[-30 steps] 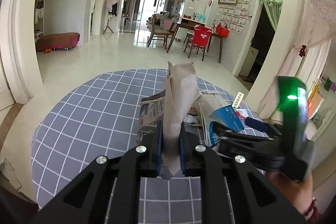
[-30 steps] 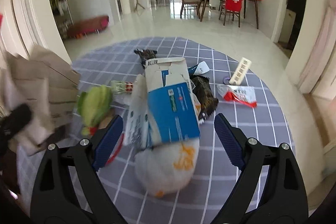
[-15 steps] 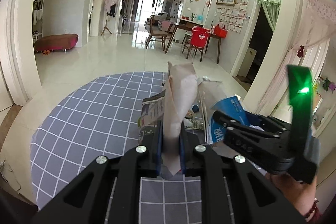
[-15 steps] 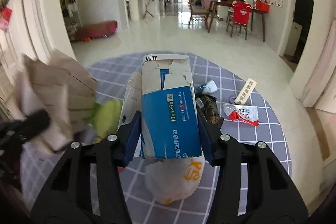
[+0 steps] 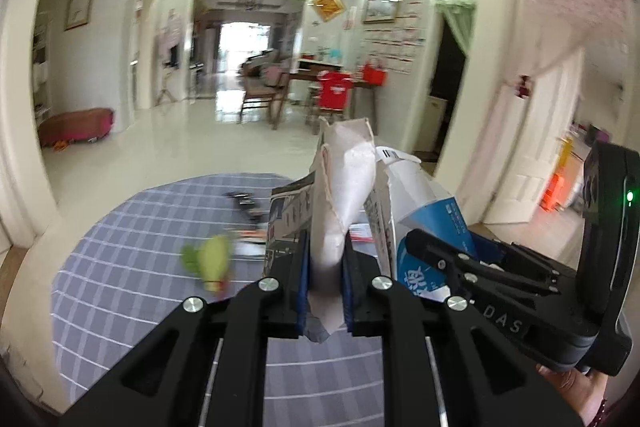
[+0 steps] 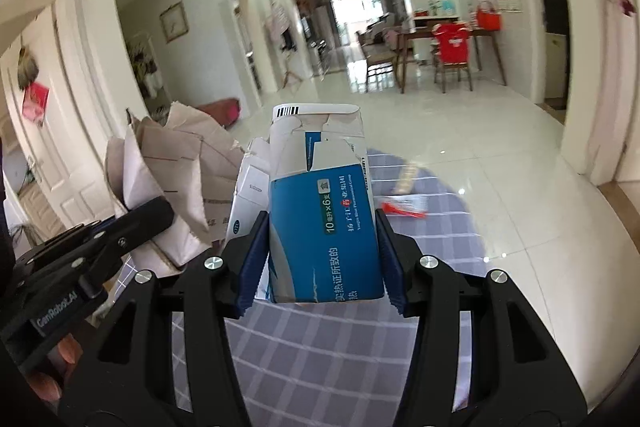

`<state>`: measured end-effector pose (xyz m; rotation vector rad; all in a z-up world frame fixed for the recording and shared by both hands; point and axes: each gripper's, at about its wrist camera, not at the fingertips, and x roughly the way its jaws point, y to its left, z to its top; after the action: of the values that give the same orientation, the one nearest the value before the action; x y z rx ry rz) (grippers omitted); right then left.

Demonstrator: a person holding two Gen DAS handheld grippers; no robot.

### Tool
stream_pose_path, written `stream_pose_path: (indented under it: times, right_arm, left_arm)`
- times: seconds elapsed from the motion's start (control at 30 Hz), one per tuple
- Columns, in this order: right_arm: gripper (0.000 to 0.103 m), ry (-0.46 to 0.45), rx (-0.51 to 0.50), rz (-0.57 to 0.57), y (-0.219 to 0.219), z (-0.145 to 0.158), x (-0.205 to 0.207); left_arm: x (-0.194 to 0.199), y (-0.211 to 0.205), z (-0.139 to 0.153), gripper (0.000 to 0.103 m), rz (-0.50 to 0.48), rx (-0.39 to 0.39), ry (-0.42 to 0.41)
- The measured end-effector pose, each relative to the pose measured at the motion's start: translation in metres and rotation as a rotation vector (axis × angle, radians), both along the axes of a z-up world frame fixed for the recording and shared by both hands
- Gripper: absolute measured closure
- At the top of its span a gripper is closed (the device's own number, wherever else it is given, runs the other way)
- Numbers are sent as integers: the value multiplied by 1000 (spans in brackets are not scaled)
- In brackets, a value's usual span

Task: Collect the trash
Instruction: 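Carry newspaper and box over the blue bucket and open both tools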

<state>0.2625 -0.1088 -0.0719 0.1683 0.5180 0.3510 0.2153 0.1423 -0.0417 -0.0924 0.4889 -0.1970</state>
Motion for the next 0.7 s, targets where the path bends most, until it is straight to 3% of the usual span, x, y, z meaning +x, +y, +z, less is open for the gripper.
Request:
stream_pose_path:
  times: [0.17,0.3,0.5,0.7]
  right_arm:
    - [53,2,37,-118,-82,-10,-37]
    - [53,30,59,-253,-156,-34,-66]
    - [53,103,77,-441,-239,-93,-103]
    - [53,189,108,-569,-287,-147,-117]
  left_arm:
    - [-8,-80,-4,90,-145,11,9]
    - [-10,-152,-24,90,-281,12,55]
    - [-5,-246,-77,90,-433,79,140]
    - [13,-312,-141,90,-528,123,297]
